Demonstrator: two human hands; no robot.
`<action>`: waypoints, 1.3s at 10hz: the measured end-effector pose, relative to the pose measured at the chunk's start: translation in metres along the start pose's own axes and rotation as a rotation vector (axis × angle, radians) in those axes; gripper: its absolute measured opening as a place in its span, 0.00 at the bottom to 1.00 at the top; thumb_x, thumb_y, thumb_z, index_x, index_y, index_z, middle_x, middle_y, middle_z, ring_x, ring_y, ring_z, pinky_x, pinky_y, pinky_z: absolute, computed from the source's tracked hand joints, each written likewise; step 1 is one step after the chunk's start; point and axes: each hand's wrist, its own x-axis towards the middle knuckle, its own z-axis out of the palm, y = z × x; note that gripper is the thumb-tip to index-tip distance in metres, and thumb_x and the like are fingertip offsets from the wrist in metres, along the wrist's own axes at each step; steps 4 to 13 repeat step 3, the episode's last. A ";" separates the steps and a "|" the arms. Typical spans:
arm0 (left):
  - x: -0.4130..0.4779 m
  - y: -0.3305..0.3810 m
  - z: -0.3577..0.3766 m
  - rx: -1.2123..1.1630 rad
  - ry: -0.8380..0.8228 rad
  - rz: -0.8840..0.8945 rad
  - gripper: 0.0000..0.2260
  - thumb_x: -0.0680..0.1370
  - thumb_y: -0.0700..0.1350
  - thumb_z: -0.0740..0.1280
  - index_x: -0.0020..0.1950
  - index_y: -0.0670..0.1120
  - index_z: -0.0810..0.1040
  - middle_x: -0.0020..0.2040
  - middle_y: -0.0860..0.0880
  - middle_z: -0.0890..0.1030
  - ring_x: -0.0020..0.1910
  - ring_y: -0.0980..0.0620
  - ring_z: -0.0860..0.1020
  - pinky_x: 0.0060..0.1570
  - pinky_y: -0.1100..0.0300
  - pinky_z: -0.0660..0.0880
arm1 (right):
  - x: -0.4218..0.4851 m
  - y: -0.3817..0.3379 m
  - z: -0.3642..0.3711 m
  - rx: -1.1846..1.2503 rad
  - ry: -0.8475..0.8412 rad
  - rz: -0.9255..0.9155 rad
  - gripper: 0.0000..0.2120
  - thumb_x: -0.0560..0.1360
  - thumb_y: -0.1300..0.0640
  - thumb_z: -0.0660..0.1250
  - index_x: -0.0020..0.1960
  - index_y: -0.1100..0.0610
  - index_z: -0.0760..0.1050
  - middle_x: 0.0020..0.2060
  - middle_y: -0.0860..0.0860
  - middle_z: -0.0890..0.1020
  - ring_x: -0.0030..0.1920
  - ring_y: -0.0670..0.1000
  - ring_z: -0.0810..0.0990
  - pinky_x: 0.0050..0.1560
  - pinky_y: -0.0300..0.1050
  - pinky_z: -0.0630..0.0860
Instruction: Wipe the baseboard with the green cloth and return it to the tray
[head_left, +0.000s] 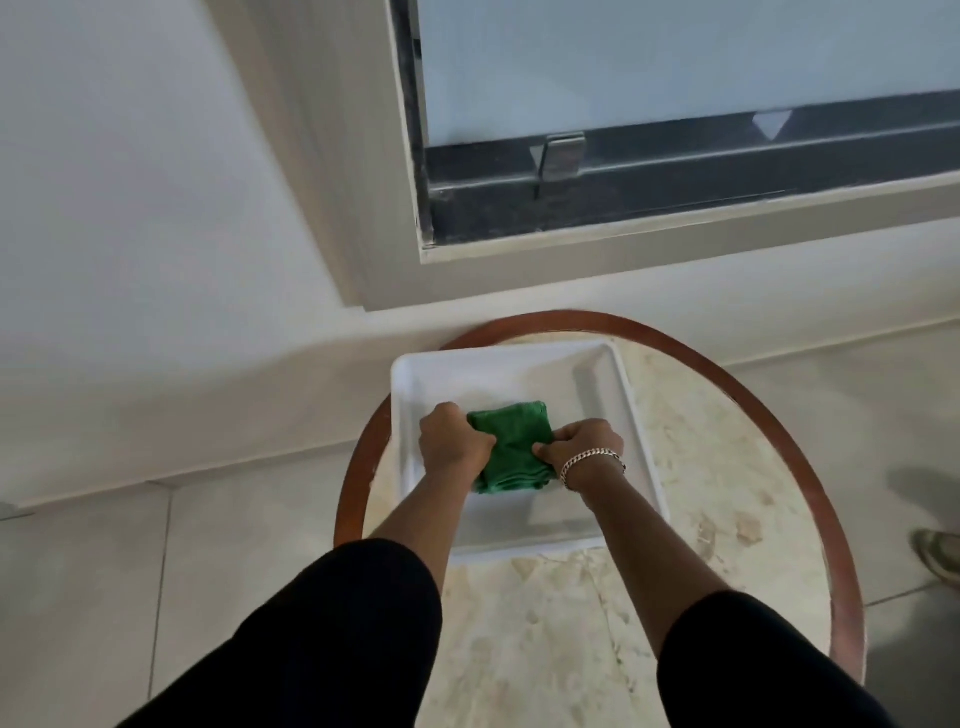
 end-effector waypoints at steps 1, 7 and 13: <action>-0.008 0.002 -0.003 0.047 0.023 0.017 0.17 0.68 0.43 0.77 0.52 0.40 0.76 0.51 0.41 0.82 0.51 0.40 0.80 0.47 0.51 0.78 | -0.005 -0.006 -0.001 -0.164 0.001 -0.016 0.10 0.63 0.51 0.78 0.39 0.57 0.84 0.30 0.52 0.83 0.36 0.53 0.81 0.43 0.43 0.82; -0.033 0.049 -0.061 -0.049 0.139 0.241 0.09 0.74 0.41 0.66 0.53 0.41 0.76 0.53 0.42 0.81 0.55 0.42 0.79 0.53 0.54 0.74 | -0.049 -0.053 -0.033 -0.350 0.054 -0.180 0.18 0.69 0.44 0.70 0.51 0.57 0.79 0.50 0.55 0.84 0.51 0.56 0.82 0.49 0.44 0.77; -0.033 0.049 -0.061 -0.049 0.139 0.241 0.09 0.74 0.41 0.66 0.53 0.41 0.76 0.53 0.42 0.81 0.55 0.42 0.79 0.53 0.54 0.74 | -0.049 -0.053 -0.033 -0.350 0.054 -0.180 0.18 0.69 0.44 0.70 0.51 0.57 0.79 0.50 0.55 0.84 0.51 0.56 0.82 0.49 0.44 0.77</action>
